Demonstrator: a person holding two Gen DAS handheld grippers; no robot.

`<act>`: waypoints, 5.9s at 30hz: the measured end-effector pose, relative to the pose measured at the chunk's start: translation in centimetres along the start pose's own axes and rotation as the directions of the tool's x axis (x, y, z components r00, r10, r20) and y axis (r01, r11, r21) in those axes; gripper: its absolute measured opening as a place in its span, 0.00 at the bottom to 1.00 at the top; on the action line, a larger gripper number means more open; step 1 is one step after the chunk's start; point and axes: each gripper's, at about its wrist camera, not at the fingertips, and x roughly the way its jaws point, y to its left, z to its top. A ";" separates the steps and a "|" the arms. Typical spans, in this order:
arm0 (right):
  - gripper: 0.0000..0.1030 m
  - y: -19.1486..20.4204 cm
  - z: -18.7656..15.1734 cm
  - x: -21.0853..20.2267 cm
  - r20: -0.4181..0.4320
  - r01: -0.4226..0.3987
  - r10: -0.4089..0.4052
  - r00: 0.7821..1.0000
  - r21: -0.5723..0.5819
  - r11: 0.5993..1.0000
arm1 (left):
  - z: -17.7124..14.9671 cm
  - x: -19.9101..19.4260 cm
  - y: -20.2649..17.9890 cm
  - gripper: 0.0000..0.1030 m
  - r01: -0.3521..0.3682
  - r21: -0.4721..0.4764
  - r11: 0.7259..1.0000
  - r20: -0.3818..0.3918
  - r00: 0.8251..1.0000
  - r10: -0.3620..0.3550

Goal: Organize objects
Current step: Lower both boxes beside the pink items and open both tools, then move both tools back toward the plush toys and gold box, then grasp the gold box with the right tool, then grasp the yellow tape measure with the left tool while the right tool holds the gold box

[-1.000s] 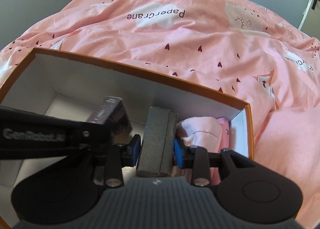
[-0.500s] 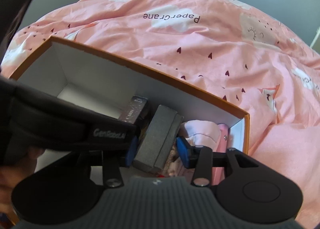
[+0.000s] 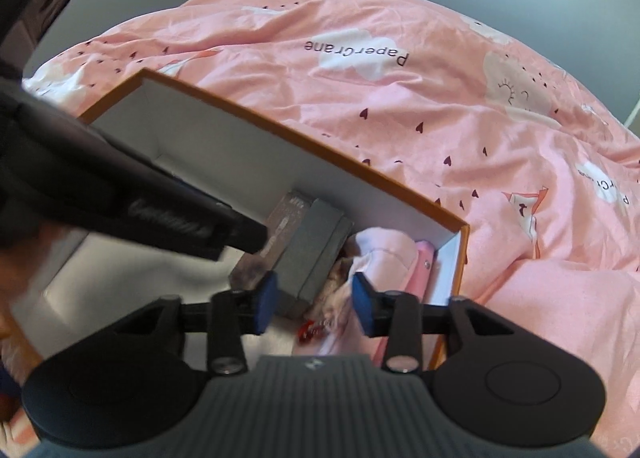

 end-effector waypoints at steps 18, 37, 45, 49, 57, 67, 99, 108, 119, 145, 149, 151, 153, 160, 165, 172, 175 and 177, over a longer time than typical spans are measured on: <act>0.03 0.5 -1.4 3.6 -0.077 -0.043 0.050 0.996 0.089 0.995 | -2.5 2.6 0.6 0.15 -0.037 -0.077 0.996 -0.079 0.996 0.031; 0.34 2.4 -4.5 -7.1 0.098 -0.025 0.004 0.995 0.208 0.978 | -7.7 -10.7 -3.3 0.16 -0.120 -0.097 0.988 0.300 0.943 0.144; 0.34 5.9 -8.0 -12.9 0.179 -0.041 -0.009 0.984 0.274 0.961 | -10.8 -14.1 -5.5 0.18 -0.076 0.021 0.997 0.254 0.965 0.069; 0.34 7.7 -10.6 -14.3 0.200 -0.030 -0.033 0.979 0.306 0.951 | -12.9 -15.1 -5.4 0.19 -0.057 0.031 0.998 0.205 0.978 0.049; 0.34 11.5 -14.9 -15.4 0.149 -0.004 -0.045 0.988 0.315 0.949 | -18.5 -15.7 -4.6 0.19 -0.077 0.030 0.997 0.139 0.988 0.072; 0.34 14.2 -18.2 -14.7 -0.001 -0.012 0.014 1.000 0.353 0.936 | -23.1 -16.5 -3.2 0.19 -0.118 0.017 0.993 0.060 0.991 0.117; 0.49 17.9 -19.9 -10.8 -0.201 -0.174 0.243 0.949 0.310 0.935 | -26.4 -16.3 -1.9 0.20 -0.040 -0.018 0.999 -0.115 0.993 0.037; 0.48 17.6 -19.6 -12.0 -0.160 -0.161 0.214 0.964 0.293 0.942 | -26.0 -16.0 -2.1 0.20 -0.025 -0.008 1.000 -0.107 0.994 0.024; 0.48 11.9 -17.6 -14.3 -0.035 -0.039 0.054 0.998 0.343 0.939 | -21.9 -12.6 -4.2 0.20 -0.032 0.055 0.998 -0.073 0.997 0.036; 0.48 9.8 -17.8 -9.5 -0.082 -0.055 0.090 0.993 0.358 0.932 | -18.9 -1.7 -0.5 0.24 -0.062 -0.091 0.994 -0.235 0.971 0.039; 0.48 9.0 -18.1 -9.2 -0.090 -0.073 0.118 0.989 0.403 0.912 | -18.9 -1.8 0.8 0.26 -0.020 -0.120 0.993 -0.240 0.971 -0.010; 0.48 9.0 -18.1 -9.2 -0.090 -0.074 0.120 0.989 0.406 0.911 | -19.1 -2.0 1.4 0.27 0.006 -0.141 0.990 -0.248 0.968 -0.041; 0.48 9.1 -18.1 -9.1 -0.090 -0.072 0.117 0.989 0.401 0.913 | -19.2 -2.1 1.9 0.27 0.021 -0.163 0.986 -0.244 0.968 -0.061; 0.48 9.0 -18.2 -9.0 -0.085 -0.080 0.125 0.989 0.410 0.908 | -18.8 -2.4 2.1 0.40 0.070 -0.131 0.989 -0.258 0.961 -0.102; 0.48 8.9 -18.2 -8.9 -0.084 -0.083 0.128 0.988 0.406 0.910 | -18.9 -2.3 0.8 0.52 0.043 -0.069 0.997 -0.255 0.965 -0.059; 0.49 8.6 -18.3 -8.8 -0.082 -0.091 0.136 0.987 0.412 0.907 | -19.8 -1.8 -3.5 0.63 -0.060 0.141 0.988 -0.242 0.966 0.093; 0.48 8.5 -18.5 -8.7 -0.084 -0.092 0.139 0.987 0.418 0.904 | -19.8 -1.1 -3.8 0.55 -0.107 0.164 0.981 -0.250 0.957 0.146; 0.48 8.3 -18.5 -8.7 -0.084 -0.095 0.143 0.986 0.420 0.902 | -19.7 -0.7 -3.7 0.51 -0.114 0.168 0.979 -0.261 0.953 0.156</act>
